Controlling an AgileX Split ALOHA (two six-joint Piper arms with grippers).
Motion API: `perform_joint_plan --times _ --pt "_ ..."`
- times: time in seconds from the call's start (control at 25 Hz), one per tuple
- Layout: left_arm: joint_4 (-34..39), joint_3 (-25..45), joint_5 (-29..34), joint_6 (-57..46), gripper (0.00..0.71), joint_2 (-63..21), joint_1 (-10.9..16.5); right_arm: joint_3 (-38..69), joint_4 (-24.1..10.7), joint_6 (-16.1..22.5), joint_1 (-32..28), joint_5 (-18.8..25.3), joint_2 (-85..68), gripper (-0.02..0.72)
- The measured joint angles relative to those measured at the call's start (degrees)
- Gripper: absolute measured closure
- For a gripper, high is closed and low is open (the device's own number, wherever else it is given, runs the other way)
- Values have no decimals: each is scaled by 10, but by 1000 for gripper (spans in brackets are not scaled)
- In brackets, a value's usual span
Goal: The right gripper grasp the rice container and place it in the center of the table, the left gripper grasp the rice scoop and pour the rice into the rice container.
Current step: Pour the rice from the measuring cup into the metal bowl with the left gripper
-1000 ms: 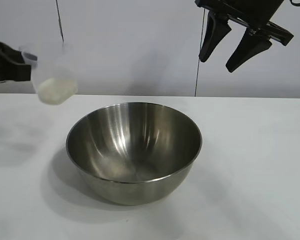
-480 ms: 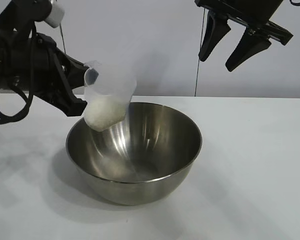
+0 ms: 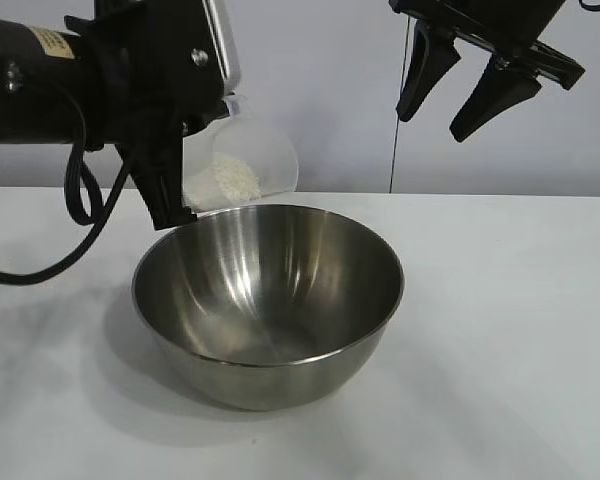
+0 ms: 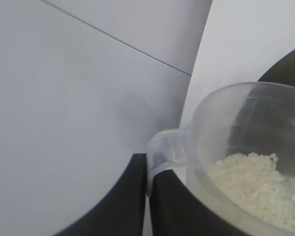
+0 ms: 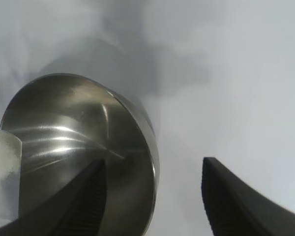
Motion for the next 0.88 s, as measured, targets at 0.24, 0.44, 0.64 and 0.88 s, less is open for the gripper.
perform_joint_plan --times 0.24,0.44,0.64,0.88 --pt "-44 -2 -62 289 702 44 -22 0 0 0 0 -6 0 304" --pt "-100 -5 -105 465 702 90 -69 0 0 0 0 -8 0 304" --pt "-114 -7 -117 516 702 108 -88 0 0 -1 0 -8 0 304" --pt "-136 -11 -134 530 702 108 -89 0 0 -2 0 -8 0 304"
